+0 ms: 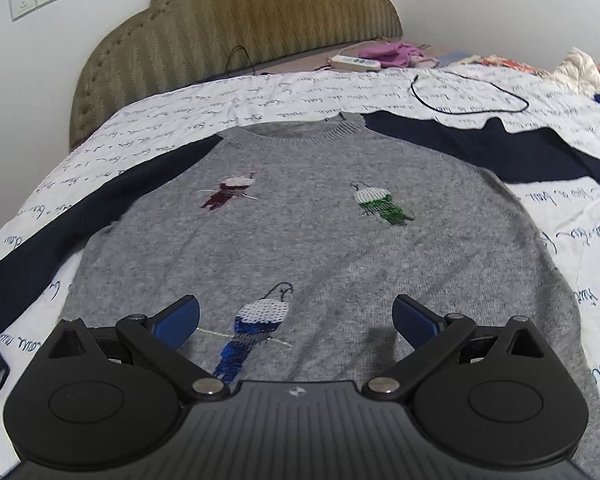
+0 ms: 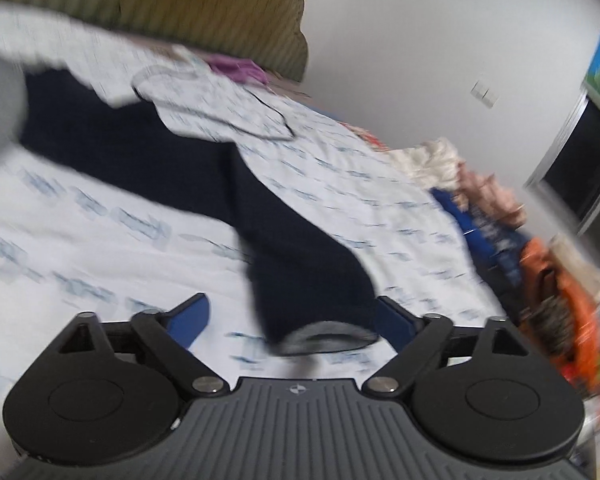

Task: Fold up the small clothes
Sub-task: 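Grasp the navy sleeve cuff with the right gripper, then carry the navy sleeve across the sweater body with the right gripper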

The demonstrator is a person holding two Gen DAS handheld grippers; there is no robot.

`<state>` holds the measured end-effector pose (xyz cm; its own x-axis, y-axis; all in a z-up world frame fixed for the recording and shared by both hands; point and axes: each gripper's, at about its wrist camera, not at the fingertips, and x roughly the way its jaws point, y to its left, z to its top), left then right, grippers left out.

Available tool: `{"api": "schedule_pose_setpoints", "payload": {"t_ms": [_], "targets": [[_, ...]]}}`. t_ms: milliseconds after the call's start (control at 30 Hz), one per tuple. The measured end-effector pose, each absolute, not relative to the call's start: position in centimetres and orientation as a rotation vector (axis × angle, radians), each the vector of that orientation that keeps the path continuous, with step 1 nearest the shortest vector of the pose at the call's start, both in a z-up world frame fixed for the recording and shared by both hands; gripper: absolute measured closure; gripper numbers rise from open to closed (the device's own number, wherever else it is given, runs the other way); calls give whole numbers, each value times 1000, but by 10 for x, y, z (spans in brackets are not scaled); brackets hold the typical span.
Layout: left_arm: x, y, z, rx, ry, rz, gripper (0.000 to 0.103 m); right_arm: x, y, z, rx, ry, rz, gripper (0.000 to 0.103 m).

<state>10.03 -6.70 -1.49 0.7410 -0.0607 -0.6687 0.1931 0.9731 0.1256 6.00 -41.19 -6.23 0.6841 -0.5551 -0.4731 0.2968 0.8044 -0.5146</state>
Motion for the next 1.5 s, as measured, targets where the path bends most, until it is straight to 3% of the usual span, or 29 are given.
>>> {"api": "schedule_pose_setpoints", "payload": {"t_ms": [67,133,233,300,400,667,900,1067,1167,1200,1233,1400,1500], "targets": [[102,-69,-17,201,729,-143,0,67,-420,-70,-468,658,-529,27],[106,-70,-19,210,737,-144,0,71,-430,-74,-450,679,-516,62],[109,-69,-20,210,743,-136,0,74,-440,-74,-382,694,-499,88],[111,-67,-20,204,747,-133,0,73,-442,-70,-350,691,-490,90],[113,-63,-19,197,747,-130,0,65,-452,-51,-178,663,-442,91],[117,-53,-16,186,742,-117,0,50,-475,-14,619,573,19,90],[119,-43,-19,183,750,-89,0,83,-428,-1,872,543,351,89],[119,-37,-21,172,767,-82,0,129,-376,8,855,617,463,86],[119,-36,-23,181,773,-78,0,157,-342,3,774,700,462,70],[118,-36,-23,184,775,-78,0,164,-332,0,735,733,452,53],[118,-36,-23,187,776,-80,0,171,-325,-4,707,762,434,50],[117,-33,-23,201,767,-74,0,164,-311,6,561,701,412,50],[121,-31,-25,183,776,-75,0,142,-290,23,160,622,314,50]]}}
